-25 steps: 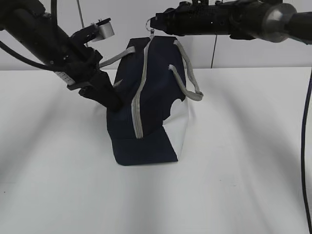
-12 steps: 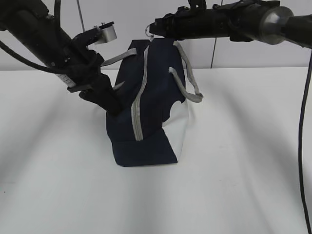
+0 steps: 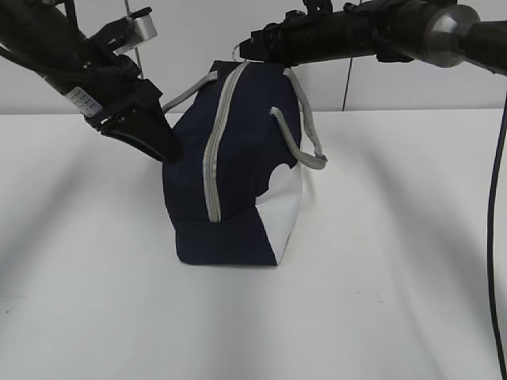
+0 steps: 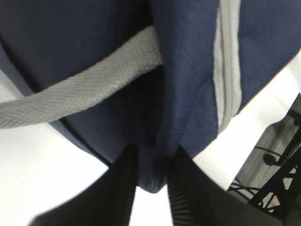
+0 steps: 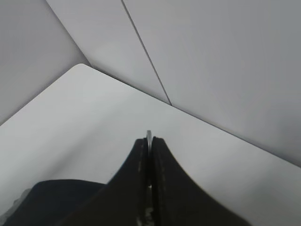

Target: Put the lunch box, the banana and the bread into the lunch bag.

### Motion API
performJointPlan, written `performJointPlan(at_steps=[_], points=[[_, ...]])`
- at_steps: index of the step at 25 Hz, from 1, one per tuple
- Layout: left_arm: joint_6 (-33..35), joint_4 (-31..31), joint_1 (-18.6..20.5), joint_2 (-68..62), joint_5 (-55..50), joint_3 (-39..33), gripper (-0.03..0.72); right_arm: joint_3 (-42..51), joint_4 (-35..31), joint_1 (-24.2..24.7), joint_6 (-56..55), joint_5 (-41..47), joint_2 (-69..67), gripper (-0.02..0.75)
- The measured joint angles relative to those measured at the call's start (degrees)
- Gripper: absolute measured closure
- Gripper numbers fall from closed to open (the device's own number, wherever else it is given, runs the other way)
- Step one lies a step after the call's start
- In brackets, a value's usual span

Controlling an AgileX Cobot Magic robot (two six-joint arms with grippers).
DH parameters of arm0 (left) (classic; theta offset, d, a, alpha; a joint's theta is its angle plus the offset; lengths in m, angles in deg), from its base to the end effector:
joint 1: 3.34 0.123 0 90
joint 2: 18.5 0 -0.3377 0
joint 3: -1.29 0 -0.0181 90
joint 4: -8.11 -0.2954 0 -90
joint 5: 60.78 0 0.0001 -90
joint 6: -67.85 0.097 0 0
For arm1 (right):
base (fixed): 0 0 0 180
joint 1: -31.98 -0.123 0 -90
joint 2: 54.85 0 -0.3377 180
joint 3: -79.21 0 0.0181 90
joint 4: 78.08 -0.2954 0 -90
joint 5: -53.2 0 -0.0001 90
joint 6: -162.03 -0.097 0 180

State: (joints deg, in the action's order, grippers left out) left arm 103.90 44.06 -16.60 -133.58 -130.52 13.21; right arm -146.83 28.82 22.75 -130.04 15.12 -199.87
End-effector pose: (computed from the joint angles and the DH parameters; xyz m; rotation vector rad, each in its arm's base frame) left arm 0.4265 -0.1554 0.2998 0.9237 2.6353 -0.8145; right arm 0.6266 0.1597 0.2593 -0.5550 1.8621 0.7311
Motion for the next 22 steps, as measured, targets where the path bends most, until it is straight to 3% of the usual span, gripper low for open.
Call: performJointPlan(at_steps=[4,9,15,20,22], points=[[-0.6,2.4,0.5,0.0,0.0,1.1,0.434,0.0,0.0,0.0,-0.1,-0.6,0.0,0.754],[-0.9,7.8,0.7,0.0,4.8,2.7,0.42,0.0,0.0,0.0,-0.8,-0.9,0.0,0.754],[-1.1,15.1,1.0,-0.1,17.6,2.9,0.401,0.0,0.1,0.0,-2.1,-1.9,0.0,0.754],[-1.2,19.8,0.9,-1.5,24.8,2.9,0.234,0.0,0.1,0.0,-3.0,-2.3,0.0,0.754],[-1.2,22.4,0.9,-2.2,27.0,2.9,0.203,0.0,0.2,0.0,-3.1,-2.3,0.0,0.754]])
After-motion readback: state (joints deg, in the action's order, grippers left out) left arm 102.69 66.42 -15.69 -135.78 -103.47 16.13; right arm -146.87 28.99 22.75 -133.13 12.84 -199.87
